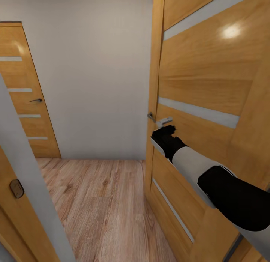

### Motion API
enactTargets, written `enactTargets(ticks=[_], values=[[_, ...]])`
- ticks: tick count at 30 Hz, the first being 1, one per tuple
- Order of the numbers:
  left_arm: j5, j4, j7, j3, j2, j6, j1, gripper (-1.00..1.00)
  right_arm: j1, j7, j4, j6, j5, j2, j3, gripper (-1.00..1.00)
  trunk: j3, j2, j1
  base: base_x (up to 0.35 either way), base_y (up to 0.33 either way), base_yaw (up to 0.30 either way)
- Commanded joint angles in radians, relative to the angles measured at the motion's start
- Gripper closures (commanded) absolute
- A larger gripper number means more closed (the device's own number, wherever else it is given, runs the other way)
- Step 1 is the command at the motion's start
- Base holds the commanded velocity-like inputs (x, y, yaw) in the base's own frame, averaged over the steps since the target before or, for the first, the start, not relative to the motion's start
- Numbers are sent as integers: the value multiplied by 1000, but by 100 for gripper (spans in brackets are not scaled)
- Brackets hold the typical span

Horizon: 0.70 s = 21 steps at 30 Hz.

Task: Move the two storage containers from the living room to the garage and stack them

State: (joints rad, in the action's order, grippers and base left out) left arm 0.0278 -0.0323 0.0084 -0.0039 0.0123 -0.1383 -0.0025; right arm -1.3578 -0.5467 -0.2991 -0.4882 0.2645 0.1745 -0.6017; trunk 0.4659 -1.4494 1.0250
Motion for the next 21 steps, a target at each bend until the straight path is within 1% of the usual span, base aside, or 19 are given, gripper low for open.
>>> enactTargets(ticks=[1, 3, 4, 5, 7, 9, 12, 21], values=[[3, 0, 1, -1, 0, -3, 0, -100, 1, -6, -11, -4, 24, 0, -8, -100, 1, -1, 0, 0, 0, 0], [3, 0, 1, -1, 0, -3, 0, -100, 5, -5, -64, -2, 66, 0, -9, -100, 1, -1, 0, 0, 0, 0], [3, 0, 1, -1, 0, -3, 0, -100, 7, -4, -89, -2, 78, 0, -10, -100, 1, -1, 0, 0, 0, 0], [3, 0, 1, -1, 0, -3, 0, -100, 7, -3, -95, -3, 82, 0, -10, -100, 1, -1, 0, 0, 0, 0], [3, 0, 1, 0, 0, -3, 1, -100, 8, 9, -101, -4, 85, 0, -10, -100, 1, -1, 0, 0, 0, 0], [4, 0, 1, 1, 0, -3, 0, -100, 8, 35, -104, -6, 87, 0, -9, -100, 1, -1, 0, 0, 0, 0], [4, 0, 1, 1, 0, -3, 0, -100, 8, 51, -105, -7, 88, 0, -9, -100, 1, -1, 0, 0, 0, 0], [2, 0, 1, 1, -1, -3, 0, -100, 8, 57, -106, -10, 88, 0, -9, -100, 1, -1, 0, 24, 0, 0]])
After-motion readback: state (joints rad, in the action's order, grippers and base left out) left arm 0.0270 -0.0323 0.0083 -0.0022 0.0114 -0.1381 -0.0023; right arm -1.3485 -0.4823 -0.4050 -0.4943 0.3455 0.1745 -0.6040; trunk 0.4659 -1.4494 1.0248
